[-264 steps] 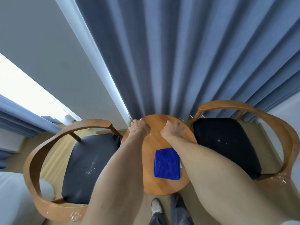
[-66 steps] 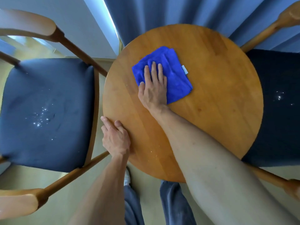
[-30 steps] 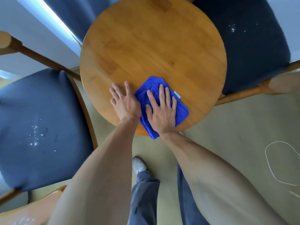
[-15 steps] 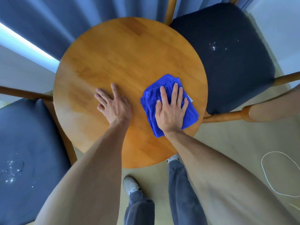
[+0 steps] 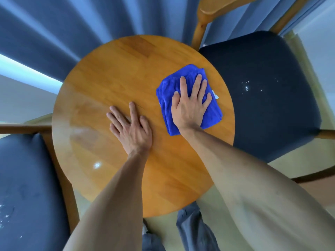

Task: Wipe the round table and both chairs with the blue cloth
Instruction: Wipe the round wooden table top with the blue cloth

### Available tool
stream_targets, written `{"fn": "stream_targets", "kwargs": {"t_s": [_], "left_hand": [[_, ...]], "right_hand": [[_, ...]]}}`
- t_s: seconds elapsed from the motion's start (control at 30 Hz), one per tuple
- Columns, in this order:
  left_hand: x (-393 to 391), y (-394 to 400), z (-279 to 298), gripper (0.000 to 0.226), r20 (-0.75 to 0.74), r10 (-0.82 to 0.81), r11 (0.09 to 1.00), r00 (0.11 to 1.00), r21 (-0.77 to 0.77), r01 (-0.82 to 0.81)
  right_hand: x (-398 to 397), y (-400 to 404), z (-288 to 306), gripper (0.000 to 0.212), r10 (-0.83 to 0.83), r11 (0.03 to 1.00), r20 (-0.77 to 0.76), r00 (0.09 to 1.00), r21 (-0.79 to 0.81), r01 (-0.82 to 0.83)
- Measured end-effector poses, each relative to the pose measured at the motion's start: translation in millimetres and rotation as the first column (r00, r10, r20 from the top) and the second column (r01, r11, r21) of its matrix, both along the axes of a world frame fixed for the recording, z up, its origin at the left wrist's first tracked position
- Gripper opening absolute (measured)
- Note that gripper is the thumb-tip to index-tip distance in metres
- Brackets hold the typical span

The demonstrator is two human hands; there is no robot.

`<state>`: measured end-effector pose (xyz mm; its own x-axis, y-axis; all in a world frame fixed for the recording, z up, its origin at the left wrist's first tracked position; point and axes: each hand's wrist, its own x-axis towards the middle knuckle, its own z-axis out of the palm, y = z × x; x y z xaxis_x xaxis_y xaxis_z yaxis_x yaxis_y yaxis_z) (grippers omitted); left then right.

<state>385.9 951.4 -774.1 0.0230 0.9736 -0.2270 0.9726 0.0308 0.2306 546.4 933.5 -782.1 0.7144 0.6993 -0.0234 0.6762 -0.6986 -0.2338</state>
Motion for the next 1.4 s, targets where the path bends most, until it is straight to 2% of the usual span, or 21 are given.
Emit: {"fn": "stream_targets", "kwargs": {"t_s": [0.23, 0.43, 0.53, 0.67, 0.87, 0.97, 1.1, 1.2, 1.27, 1.33, 1.4], "left_hand": [[4.7, 9.7, -4.7, 0.058, 0.016, 0.061, 0.998, 0.998, 0.004, -0.061], [3.1, 9.3, -5.2, 0.057, 0.026, 0.071, 0.997, 0.997, 0.001, -0.071], [3.1, 8.8, -5.2, 0.057, 0.017, 0.068, 0.998, 0.998, 0.012, -0.068], [3.1, 8.7, -4.6, 0.056, 0.015, 0.056, 0.998, 0.998, 0.017, -0.056], [-2.9, 8.6, -3.5, 0.056, 0.088, 0.008, 1.0, 0.996, 0.008, -0.008], [-24.5, 6.4, 3.2, 0.058, 0.139, -0.133, 0.991, 0.981, 0.006, 0.133], [-95.1, -11.2, 10.3, 0.054, 0.135, -0.438, 0.897, 0.889, 0.005, 0.441], [-141.5, -38.6, 11.3, 0.051, 0.107, -0.483, 0.874, 0.869, -0.004, 0.486], [-155.7, -52.0, 13.4, 0.052, 0.084, -0.5, 0.865, 0.862, -0.012, 0.502], [-158.7, -58.3, 20.4, 0.053, 0.09, -0.498, 0.864, 0.862, -0.027, 0.502], [-154.2, -62.1, 31.5, 0.053, 0.108, -0.514, 0.854, 0.851, -0.025, 0.519]], "right_hand": [[31.3, 66.0, -0.9, 0.051, 0.009, 1.0, -0.012, 1.0, -0.003, -0.009], [44.0, 63.5, -3.4, 0.049, 0.012, 1.0, 0.013, 1.0, 0.028, -0.012], [52.5, 46.4, -4.1, 0.049, -0.038, 0.998, 0.033, 0.999, 0.045, 0.037], [52.6, -3.2, -2.4, 0.049, -0.202, 0.979, 0.031, 0.979, 0.022, 0.202], [-12.9, -90.9, 0.2, 0.051, -0.306, 0.951, 0.051, 0.951, -0.026, 0.307], [-41.7, -121.5, -0.9, 0.05, -0.304, 0.951, 0.081, 0.949, -0.027, 0.307], [-90.9, -140.2, -1.6, 0.052, -0.382, 0.923, 0.075, 0.921, -0.01, 0.384], [-144.5, -139.7, 4.2, 0.055, -0.478, 0.878, -0.011, 0.878, -0.019, 0.478], [-183.2, -138.2, 14.0, 0.055, -0.486, 0.874, -0.063, 0.872, -0.035, 0.485], [-211.2, -140.0, 27.6, 0.049, -0.411, 0.911, -0.073, 0.909, -0.01, 0.412], [-210.2, -143.8, 43.1, 0.046, -0.352, 0.928, -0.098, 0.931, 0.098, 0.361]]}}
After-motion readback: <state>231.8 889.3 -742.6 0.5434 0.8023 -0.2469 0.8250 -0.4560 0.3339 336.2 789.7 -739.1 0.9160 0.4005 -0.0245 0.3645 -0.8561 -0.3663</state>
